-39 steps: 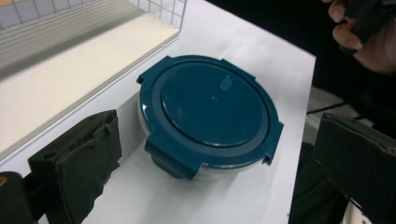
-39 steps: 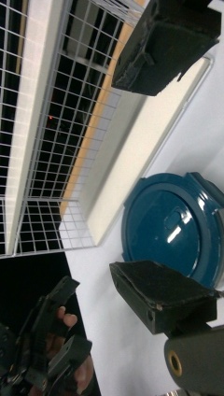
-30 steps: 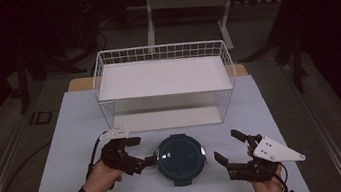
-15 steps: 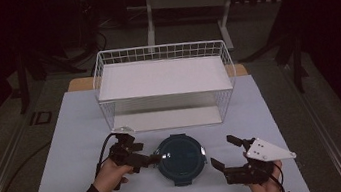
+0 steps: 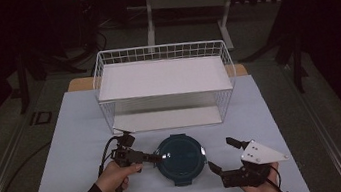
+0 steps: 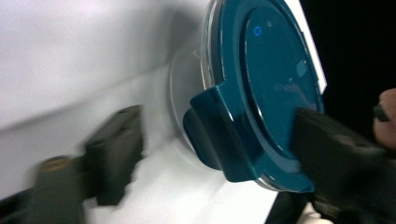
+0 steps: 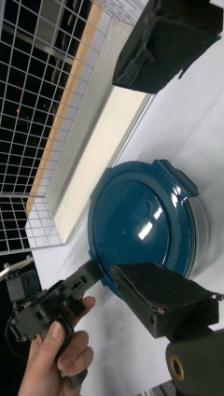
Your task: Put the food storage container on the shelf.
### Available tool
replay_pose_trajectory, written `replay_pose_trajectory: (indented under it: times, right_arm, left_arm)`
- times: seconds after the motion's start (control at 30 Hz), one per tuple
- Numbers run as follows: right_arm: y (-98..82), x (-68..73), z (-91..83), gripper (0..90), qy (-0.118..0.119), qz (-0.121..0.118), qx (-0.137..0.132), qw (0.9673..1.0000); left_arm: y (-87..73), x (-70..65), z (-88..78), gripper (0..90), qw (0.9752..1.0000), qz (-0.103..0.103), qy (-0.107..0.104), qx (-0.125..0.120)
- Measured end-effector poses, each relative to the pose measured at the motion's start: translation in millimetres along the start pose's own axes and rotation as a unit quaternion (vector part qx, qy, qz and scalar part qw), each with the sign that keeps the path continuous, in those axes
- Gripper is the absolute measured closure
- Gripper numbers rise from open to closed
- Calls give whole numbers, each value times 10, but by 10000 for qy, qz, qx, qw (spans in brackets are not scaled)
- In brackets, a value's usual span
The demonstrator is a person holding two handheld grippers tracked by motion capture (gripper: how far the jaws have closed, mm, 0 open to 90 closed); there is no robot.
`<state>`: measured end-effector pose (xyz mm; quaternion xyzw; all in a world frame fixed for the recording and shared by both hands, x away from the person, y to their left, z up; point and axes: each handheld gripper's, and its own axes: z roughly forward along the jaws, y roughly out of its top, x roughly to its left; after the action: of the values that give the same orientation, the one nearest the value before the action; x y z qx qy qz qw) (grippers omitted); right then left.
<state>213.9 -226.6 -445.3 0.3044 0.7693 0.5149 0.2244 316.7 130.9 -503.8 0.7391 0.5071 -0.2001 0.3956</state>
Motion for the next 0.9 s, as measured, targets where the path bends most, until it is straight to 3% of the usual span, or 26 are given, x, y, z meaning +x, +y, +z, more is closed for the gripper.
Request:
replay_pose_trajectory:
  times: [0.2,0.3,0.4,0.57,0.77,0.9]
  right_arm:
    - [-7,14,3,89,-5,-43,31,10000]
    - [-5,18,0,89,5,-38,18,10000]
    - [-7,18,-1,89,15,-29,29,10000]
    - [-44,-27,39,99,60,201,182,9996]
    - [-90,-136,102,133,238,766,366,9961]
    - [-144,-224,183,151,453,1326,655,9880]
  left_arm:
    - [-7,55,24,450,9992,-273,-263,115]
    - [-10,83,54,475,9979,-415,-465,177]
    - [-9,105,57,493,9975,-411,-538,199]
    - [-19,103,43,512,9978,-352,-540,168]
    - [-48,14,13,530,9988,-127,-463,77]
    - [-84,-69,-16,543,9992,127,-367,27]
